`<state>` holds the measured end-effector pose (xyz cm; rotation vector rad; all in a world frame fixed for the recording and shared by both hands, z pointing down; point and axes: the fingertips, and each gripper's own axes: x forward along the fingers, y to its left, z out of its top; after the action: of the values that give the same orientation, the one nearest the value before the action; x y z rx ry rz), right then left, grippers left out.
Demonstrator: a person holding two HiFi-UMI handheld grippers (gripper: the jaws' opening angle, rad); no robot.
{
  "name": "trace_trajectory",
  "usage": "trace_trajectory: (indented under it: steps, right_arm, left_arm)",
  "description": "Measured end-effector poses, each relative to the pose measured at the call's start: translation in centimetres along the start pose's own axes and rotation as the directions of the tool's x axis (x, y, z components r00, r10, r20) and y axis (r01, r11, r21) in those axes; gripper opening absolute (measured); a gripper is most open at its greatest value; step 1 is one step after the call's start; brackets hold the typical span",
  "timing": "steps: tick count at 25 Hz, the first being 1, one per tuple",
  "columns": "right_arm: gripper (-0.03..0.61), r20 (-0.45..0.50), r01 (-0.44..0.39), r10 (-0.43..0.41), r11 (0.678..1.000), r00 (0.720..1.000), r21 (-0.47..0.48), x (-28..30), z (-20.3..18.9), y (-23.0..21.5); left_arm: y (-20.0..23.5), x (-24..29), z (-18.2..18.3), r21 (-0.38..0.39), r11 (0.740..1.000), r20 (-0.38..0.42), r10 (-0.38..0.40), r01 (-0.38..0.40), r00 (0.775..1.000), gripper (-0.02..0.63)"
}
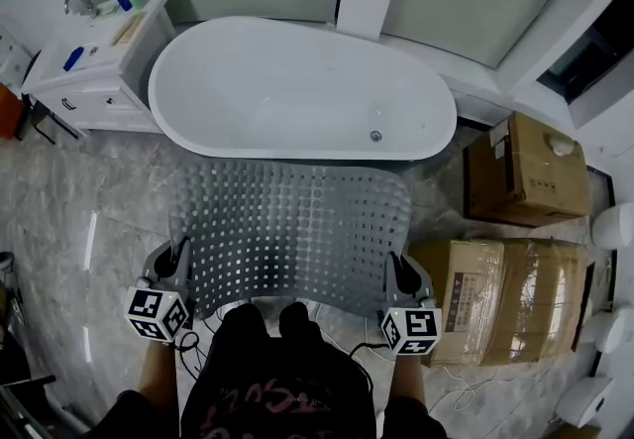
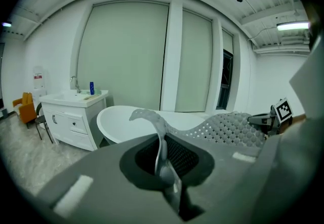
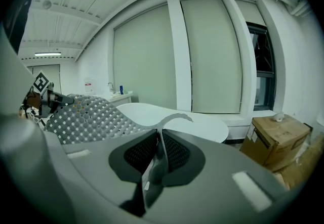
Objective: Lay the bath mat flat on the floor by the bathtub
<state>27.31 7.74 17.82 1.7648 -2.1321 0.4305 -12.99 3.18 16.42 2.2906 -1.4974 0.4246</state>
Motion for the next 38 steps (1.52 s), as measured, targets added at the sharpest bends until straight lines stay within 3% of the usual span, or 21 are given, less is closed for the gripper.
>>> trace_trajectory:
  steps: [24,38]
  right_arm:
    - [0.054,-0.018,0.036,-0.036,0.998,0.999,-0.042,2.0,1.5,7.0]
    - [0.054,-0.061,0.04,-0.044,0.997,0.997,-0.06,1.6,-0.4,9.1]
  left_arm:
    - [6.3,-0.2,-0.9,-0.011,0.998,-0.01,-0.062,0.062,0.998,0.014]
    - [7.0,-0.3,-3.8,-0.025,0.994,-0.044,-0.105,0.104,0.993,0.014]
